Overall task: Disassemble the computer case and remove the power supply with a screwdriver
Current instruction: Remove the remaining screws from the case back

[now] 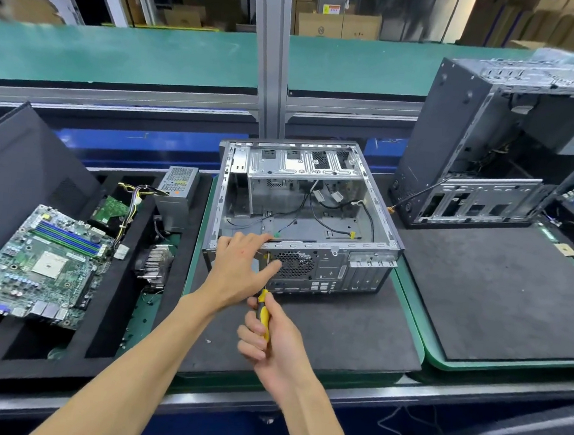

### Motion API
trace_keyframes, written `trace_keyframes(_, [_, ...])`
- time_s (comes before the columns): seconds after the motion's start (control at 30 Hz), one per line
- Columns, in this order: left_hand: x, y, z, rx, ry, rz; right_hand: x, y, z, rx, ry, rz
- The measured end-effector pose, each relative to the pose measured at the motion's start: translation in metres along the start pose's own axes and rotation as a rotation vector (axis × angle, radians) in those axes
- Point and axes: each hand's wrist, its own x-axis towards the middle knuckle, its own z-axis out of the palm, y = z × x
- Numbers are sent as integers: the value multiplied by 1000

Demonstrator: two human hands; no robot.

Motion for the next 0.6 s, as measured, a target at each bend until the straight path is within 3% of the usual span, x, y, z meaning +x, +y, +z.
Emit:
trace_keyframes(0.17, [-1,-2,1,33,1,14,0,-6,-2,48,-60,92])
trace_keyframes(0.33, [-1,1,2,20,39,3,1,2,0,102,-54,56])
trace_keyframes(0.4, [-1,0,2,18,39,7,5,6,2,-46,51,-4])
trace_keyframes(0.5, [-1,2,1,13,25,1,14,17,-2,-590,293,-270])
trace_keyframes(0.6, [-2,3,0,25,24,3,15,27,-4,-631,313,-333])
